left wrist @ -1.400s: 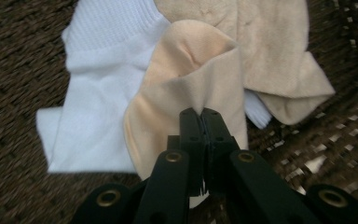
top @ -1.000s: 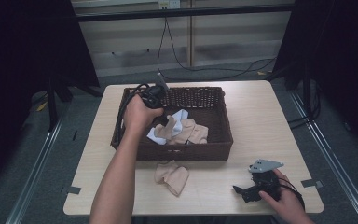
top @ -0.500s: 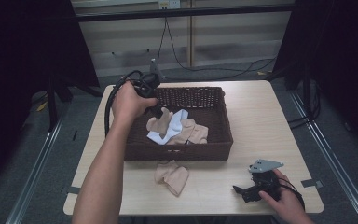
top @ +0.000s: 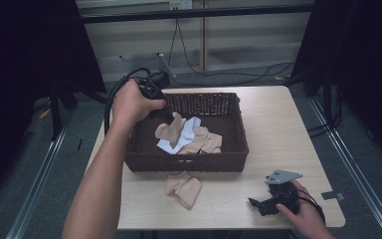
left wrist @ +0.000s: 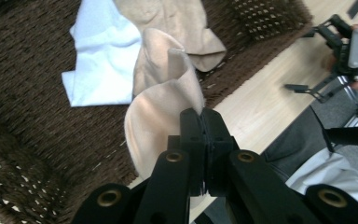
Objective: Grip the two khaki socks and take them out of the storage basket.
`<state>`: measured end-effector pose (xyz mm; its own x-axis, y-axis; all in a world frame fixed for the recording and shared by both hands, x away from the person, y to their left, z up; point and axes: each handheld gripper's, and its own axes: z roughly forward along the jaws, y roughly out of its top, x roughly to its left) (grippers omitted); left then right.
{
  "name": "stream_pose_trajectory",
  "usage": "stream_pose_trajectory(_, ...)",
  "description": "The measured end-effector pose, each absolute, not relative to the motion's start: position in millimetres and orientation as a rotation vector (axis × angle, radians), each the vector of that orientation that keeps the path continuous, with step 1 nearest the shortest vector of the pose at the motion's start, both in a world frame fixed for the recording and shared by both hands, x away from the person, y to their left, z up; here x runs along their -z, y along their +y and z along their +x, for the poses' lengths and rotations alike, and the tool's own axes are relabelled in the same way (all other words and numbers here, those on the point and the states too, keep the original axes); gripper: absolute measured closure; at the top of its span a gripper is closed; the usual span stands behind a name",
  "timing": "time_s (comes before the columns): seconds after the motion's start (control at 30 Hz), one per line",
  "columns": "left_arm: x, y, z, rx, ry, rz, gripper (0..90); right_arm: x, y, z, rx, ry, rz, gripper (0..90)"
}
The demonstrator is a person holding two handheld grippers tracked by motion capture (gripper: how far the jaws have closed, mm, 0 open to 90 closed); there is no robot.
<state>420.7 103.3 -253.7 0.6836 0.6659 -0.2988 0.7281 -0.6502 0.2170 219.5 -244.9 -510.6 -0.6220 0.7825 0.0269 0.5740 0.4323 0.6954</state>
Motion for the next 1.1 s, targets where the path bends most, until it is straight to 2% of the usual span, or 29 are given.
stream_pose_trajectory(0.47, 234.1, 112.2, 397.3, 0.301, 1.016, 2.593, 88.7, 510.5, -244.9, 219.4, -0.985, 2.389, 1.169, 0.0)
stream_pose_trajectory(0.8, 231.1, 112.2, 383.2, 0.297, 0.964, 2.607, 88.7, 510.6, -244.9, 219.5, -0.985, 2.389, 1.169, 0.0)
stream_pose_trajectory(1.1, 236.7, 113.3, 371.5, 0.346, 0.903, 2.601, 88.6, 510.6, -244.9, 219.4, -0.985, 2.389, 1.168, 0.0)
